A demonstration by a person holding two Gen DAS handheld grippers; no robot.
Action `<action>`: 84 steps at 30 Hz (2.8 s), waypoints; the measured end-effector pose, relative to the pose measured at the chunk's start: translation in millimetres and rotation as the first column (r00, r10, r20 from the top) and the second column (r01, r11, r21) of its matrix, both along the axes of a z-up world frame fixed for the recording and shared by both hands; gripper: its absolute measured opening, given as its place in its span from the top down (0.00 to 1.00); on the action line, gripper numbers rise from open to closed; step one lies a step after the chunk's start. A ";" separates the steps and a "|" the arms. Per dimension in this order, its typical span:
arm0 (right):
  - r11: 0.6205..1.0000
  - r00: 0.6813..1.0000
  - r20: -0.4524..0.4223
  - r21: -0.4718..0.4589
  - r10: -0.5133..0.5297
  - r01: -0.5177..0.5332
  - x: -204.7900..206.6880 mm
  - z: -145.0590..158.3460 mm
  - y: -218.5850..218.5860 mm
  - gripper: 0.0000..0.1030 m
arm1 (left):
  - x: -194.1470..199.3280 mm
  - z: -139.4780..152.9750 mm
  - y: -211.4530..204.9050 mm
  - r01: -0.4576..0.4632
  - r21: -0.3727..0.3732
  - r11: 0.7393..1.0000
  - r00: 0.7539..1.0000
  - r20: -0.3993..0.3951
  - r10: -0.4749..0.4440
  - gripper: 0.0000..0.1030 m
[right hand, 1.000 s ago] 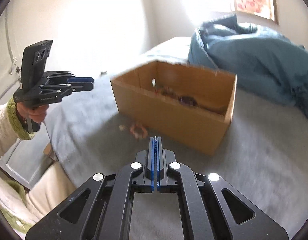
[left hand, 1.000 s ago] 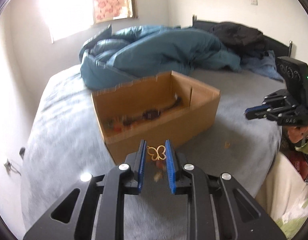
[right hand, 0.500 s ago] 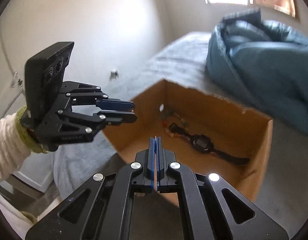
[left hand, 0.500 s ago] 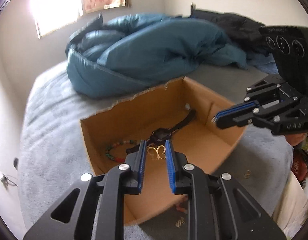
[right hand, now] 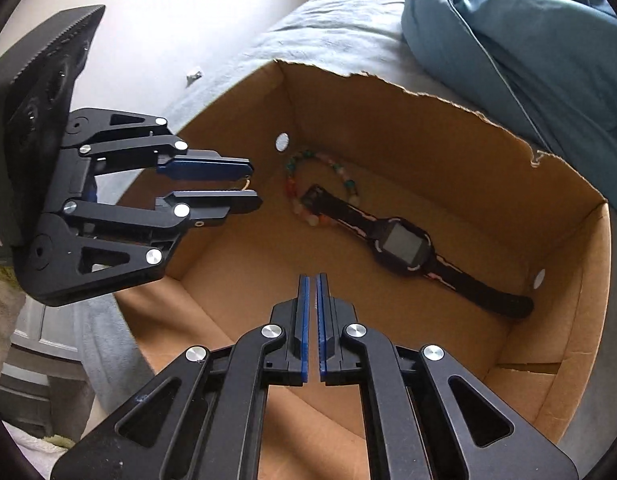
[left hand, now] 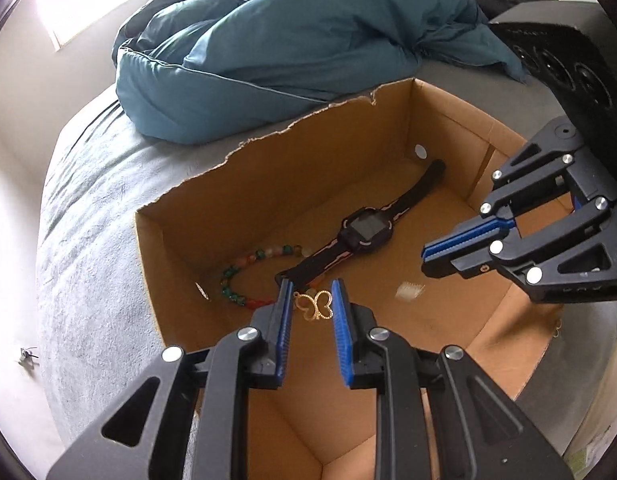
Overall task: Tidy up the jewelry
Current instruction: 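Open both grippers inside the box to drop the charms, then withdraw both grippers from the box toward the remaining jewelry, then move the left gripper to one gold ring while the right reaches the other ring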
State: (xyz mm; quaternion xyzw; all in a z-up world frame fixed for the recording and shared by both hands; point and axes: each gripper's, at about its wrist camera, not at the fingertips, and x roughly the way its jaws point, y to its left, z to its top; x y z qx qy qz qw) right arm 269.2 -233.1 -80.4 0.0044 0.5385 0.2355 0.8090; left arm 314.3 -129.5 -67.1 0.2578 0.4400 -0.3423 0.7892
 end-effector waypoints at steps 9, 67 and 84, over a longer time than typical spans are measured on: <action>1.000 1.000 0.013 0.009 -0.024 0.024 2.7 4.2 -6.0 0.86 | 2.9 0.5 -2.5 -0.008 0.021 1.000 1.000 -0.004 0.008 0.66; 0.982 0.957 0.223 -0.086 0.184 -0.169 -201.3 -24.9 -78.6 0.70 | -222.3 -40.5 -51.9 0.348 -0.179 0.920 0.936 0.020 -0.350 0.64; 0.911 0.897 0.168 -0.144 0.408 -0.387 -180.8 -51.6 -68.1 0.80 | -213.6 -71.5 -90.5 0.431 -0.081 0.899 0.902 0.027 -0.431 0.75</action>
